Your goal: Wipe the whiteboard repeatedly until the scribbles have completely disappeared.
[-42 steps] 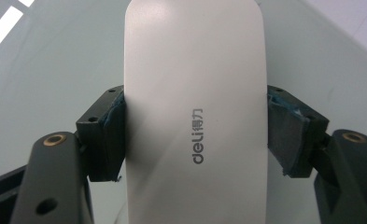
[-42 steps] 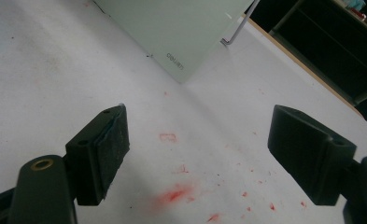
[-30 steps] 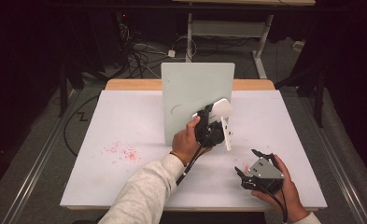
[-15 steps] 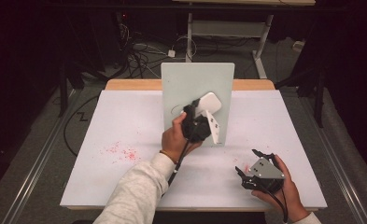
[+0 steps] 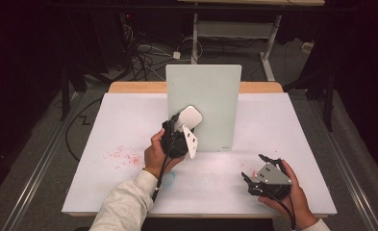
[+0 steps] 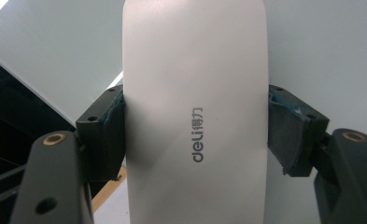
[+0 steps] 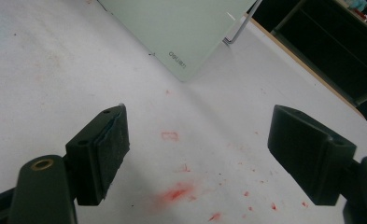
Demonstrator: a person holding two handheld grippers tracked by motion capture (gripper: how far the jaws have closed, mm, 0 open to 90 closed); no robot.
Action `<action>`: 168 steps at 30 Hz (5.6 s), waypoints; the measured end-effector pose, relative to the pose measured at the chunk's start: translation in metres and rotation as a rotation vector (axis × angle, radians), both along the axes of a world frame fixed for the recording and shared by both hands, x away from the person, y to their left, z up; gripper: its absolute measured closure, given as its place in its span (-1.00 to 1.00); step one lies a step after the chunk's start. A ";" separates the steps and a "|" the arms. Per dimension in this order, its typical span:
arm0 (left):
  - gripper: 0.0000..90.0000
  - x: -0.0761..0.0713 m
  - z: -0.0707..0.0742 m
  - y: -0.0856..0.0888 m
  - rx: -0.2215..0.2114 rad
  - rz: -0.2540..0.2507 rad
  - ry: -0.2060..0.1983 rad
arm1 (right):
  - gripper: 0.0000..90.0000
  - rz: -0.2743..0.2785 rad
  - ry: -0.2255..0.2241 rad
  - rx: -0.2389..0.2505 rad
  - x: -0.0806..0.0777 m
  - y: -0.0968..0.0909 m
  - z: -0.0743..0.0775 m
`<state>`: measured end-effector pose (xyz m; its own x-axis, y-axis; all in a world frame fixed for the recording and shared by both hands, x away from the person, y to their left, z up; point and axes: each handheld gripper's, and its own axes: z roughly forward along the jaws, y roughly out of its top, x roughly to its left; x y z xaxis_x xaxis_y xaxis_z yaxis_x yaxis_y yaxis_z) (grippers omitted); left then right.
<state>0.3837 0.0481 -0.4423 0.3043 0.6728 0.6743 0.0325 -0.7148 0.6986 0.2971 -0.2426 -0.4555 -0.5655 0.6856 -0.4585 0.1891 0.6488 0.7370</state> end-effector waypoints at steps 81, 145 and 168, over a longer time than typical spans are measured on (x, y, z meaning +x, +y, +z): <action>-0.36 0.000 0.005 -0.014 0.071 0.017 0.050 | -0.52 0.014 0.009 -0.007 -0.001 0.002 0.000; -0.36 0.031 0.082 0.013 -0.226 0.087 0.048 | -0.52 0.054 0.022 -0.024 -0.003 0.004 -0.003; -0.36 0.017 0.056 0.055 -0.283 0.084 0.126 | -0.52 0.070 0.009 -0.035 -0.004 0.009 -0.002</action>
